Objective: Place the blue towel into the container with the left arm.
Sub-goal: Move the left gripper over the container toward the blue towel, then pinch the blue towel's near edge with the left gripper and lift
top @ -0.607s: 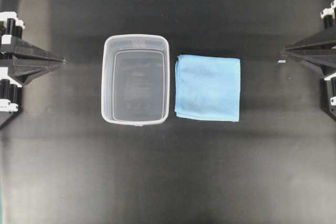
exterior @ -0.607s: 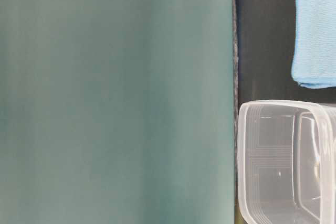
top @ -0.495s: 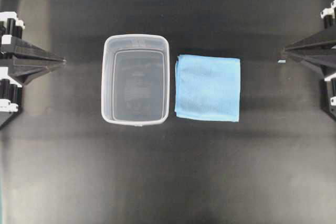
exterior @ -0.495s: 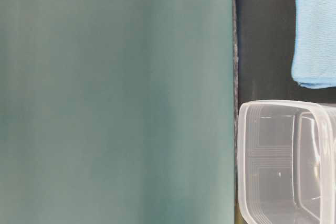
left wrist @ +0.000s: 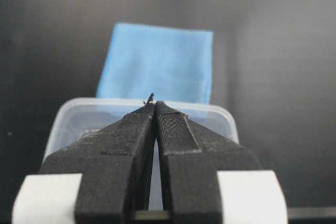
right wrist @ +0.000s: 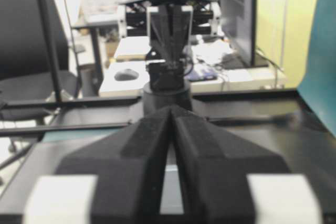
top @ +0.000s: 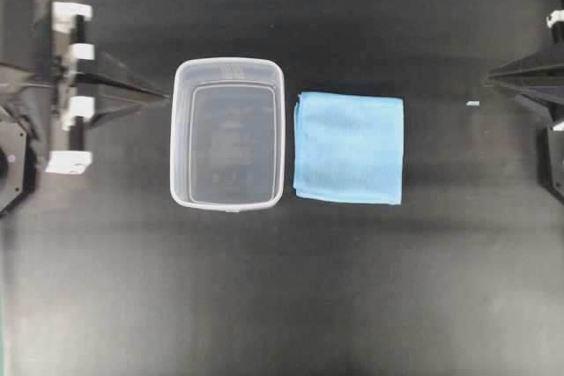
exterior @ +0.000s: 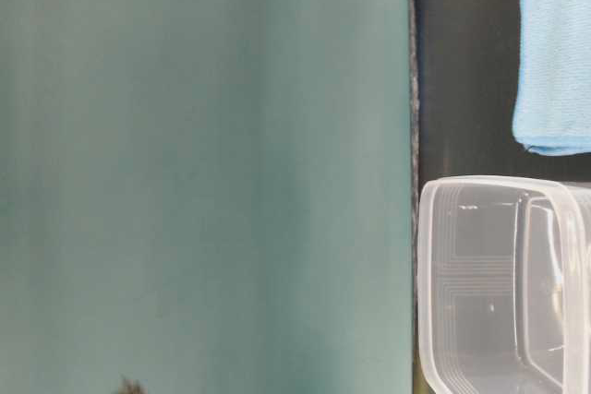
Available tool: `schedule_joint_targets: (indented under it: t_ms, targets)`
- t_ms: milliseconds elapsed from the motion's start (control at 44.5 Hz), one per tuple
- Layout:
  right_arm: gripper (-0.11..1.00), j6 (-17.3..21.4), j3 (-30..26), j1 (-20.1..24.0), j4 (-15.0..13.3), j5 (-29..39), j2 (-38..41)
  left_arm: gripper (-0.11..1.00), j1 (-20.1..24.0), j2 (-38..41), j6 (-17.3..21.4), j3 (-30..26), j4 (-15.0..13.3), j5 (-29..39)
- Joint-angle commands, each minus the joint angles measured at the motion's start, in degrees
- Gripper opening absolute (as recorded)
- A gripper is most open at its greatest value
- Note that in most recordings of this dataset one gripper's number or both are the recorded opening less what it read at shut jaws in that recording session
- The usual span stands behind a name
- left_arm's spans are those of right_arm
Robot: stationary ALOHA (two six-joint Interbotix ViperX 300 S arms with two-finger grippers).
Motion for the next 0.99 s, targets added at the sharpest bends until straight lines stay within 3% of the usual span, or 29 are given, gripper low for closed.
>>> schedule_joint_targets:
  t_ms: [0,112,225,292,337,472,517,630,787,967]
  targets:
    - [0.08,0.09,-0.53,-0.70,0.09,-0.35,-0.09,0.00,0.53,4.57,0.18,-5.45,0.26,2.55]
    - [0.31,0.26,-0.53,-0.70,0.18,-0.53,-0.79,0.01,0.70,10.20,0.35,-9.67,0.26,4.83]
    - [0.60,0.62,-0.53,-0.70,0.18,-0.26,-1.41,0.01,1.05,15.29,0.53,-14.15,0.26,7.03]
    - [0.73,0.79,-0.53,-0.70,0.18,-0.26,-1.58,0.06,1.49,19.07,0.62,-17.58,0.26,8.88]
    - [0.79,0.79,-0.53,-0.70,0.18,-0.26,-1.67,0.15,1.67,21.97,1.23,-20.04,0.35,10.28]
    - [0.78,0.70,-0.44,-0.79,0.18,-0.26,-1.76,0.50,1.67,30.23,4.48,-26.54,0.26,13.54]
    - [0.78,0.70,-0.35,-0.70,0.18,-0.26,-1.76,0.68,1.58,33.05,5.54,-28.65,0.26,14.59]
    - [0.78,0.70,-0.26,-0.79,0.18,-0.18,-1.85,0.89,1.14,41.22,8.09,-34.80,0.35,18.11]
    - [0.78,0.70,-0.26,-0.79,0.18,-0.18,-2.02,0.89,-0.18,53.44,9.23,-43.59,0.26,21.62]
    - [0.78,0.70,-0.18,-0.70,0.18,-0.26,-2.20,0.89,-1.14,61.79,9.05,-49.48,0.26,21.53]
